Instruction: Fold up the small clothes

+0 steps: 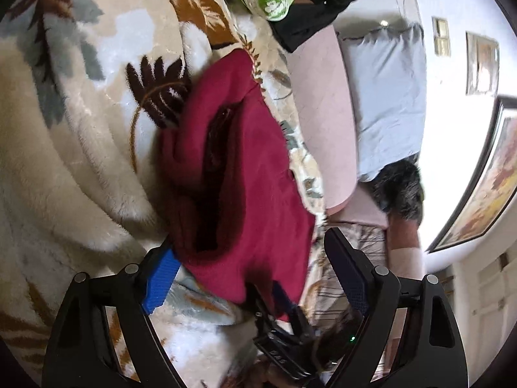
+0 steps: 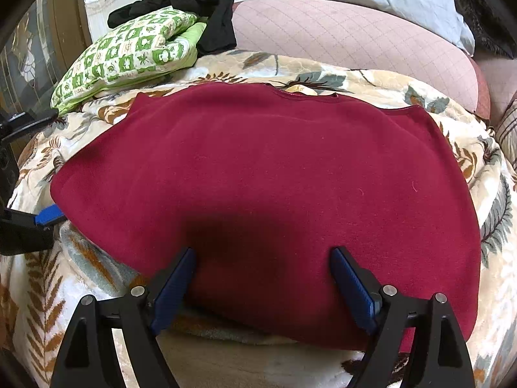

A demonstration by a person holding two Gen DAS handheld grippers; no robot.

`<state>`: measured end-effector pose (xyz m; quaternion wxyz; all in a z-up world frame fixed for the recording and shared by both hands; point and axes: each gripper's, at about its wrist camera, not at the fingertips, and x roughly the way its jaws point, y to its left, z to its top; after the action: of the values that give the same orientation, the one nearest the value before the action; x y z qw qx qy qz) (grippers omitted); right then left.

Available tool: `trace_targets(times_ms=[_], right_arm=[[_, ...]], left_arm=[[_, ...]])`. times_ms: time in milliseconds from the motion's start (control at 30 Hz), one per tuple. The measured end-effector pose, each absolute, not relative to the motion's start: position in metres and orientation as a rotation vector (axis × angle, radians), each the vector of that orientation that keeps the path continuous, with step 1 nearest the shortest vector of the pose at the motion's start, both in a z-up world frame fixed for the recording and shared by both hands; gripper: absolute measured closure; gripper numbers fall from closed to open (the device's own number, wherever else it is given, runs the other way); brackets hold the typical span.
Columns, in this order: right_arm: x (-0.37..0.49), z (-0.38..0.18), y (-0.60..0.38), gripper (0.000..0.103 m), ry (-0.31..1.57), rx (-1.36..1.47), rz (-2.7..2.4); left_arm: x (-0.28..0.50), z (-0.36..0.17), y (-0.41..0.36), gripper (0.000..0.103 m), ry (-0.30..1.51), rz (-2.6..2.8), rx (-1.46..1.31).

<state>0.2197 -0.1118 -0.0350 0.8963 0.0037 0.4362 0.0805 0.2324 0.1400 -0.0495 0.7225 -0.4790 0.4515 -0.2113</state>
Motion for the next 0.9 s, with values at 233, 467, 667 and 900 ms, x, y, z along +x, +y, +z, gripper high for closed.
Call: trace_targets(times_ms=[233, 467, 667, 900], right_arm=[[0.22, -0.035, -0.112, 0.017, 0.905, 0.006, 0.17], [0.22, -0.035, -0.112, 0.016, 0.904, 0.013, 0.175], [0.214, -0.016, -0.122, 0.018, 0.841, 0.067, 0.208], [0.265, 0.053, -0.161, 0.018, 0.773, 0.372, 0.383]], left_arm=[[0.233, -0.056, 0.115, 0.03, 1.034, -0.326, -0.783], [0.228, -0.061, 0.122, 0.089, 0.98, -0.24, -0.799], [0.204, -0.029, 0.09, 0.093, 0.855, -0.16, -0.539], [0.187, -0.013, 0.046, 0.094, 0.774, -0.187, -0.31]])
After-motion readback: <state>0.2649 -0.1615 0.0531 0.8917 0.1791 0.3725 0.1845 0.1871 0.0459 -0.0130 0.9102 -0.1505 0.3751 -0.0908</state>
